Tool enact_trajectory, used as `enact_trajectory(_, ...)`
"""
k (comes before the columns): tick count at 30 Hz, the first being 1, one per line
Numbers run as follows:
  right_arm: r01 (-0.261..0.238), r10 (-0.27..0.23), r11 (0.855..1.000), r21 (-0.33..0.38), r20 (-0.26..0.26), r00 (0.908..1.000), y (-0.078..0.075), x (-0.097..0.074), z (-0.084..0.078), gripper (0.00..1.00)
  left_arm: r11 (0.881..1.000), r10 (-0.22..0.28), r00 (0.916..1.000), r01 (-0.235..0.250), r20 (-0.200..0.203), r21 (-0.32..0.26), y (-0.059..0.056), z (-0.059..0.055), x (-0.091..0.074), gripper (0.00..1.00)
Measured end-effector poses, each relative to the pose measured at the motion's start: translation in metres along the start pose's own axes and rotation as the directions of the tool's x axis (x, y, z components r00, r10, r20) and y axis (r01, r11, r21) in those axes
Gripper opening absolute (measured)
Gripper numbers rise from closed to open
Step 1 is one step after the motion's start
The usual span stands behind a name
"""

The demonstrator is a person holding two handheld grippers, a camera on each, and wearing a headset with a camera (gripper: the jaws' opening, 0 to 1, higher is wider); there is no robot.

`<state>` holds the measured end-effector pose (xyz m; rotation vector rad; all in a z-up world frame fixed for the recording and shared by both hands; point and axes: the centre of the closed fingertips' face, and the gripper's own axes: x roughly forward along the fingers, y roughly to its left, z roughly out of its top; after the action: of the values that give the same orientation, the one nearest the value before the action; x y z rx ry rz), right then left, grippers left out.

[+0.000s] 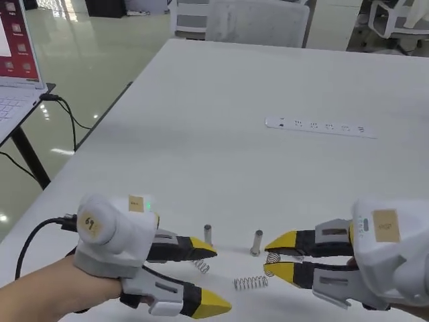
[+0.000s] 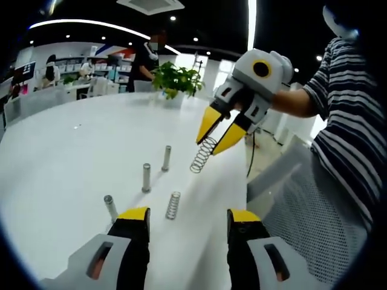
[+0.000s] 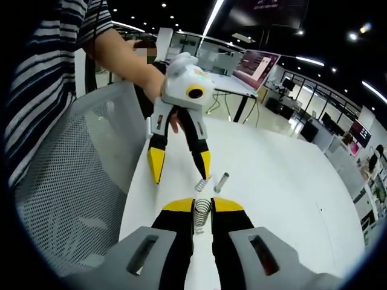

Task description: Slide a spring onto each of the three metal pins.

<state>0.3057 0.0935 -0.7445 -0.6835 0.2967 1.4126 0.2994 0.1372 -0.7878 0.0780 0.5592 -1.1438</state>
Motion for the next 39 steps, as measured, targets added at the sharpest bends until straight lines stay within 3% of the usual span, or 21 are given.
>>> enact_trajectory(6,0.014,-0.014,1.0,0.004,-0.004,0.9999,-0.003,-0.001,-0.003,0.07,0.998,0.055,0.9984,-0.054,0.012,-0.027,0.013,-0.003,-0.016,0.6)
enact_trajectory(11,0.025,-0.025,1.0,0.012,-0.008,0.9997,-0.004,-0.003,-0.005,0.07,0.994,0.101,0.9949,-0.1,0.006,-0.035,0.024,-0.014,-0.028,0.77)
enact_trajectory(14,0.037,-0.037,0.999,0.015,-0.011,0.9993,-0.007,-0.004,-0.008,0.07,0.995,0.085,0.9962,-0.084,0.018,-0.05,0.02,-0.014,-0.031,0.93)
enact_trajectory(16,0.047,-0.047,0.999,0.02,-0.011,0.9989,-0.009,-0.005,-0.009,0.07,0.995,0.089,0.996,-0.088,0.012,-0.042,0.019,-0.015,-0.033,0.98)
enact_trajectory(20,0.068,-0.068,0.997,0.034,-0.007,0.9977,-0.013,-0.007,-0.011,0.07,0.993,0.113,0.9935,-0.114,-0.008,-0.028,0.024,-0.02,-0.037,0.98)
enact_trajectory(29,0.139,-0.138,0.985,0.099,-0.02,0.9902,-0.031,-0.018,-0.023,0.07,0.98,0.192,0.9806,-0.189,0.04,-0.057,0.039,-0.014,-0.053,0.98)
enact_trajectory(33,0.201,-0.199,0.965,0.17,-0.03,0.9796,-0.049,-0.025,-0.031,0.07,0.976,0.212,0.9762,-0.208,0.047,-0.068,0.043,-0.015,-0.06,0.98)
enact_trajectory(39,0.252,-0.25,0.938,0.238,-0.037,0.9675,-0.07,-0.033,-0.04,0.07,0.97,0.234,0.9706,-0.229,0.058,-0.08,0.045,-0.015,-0.065,0.98)
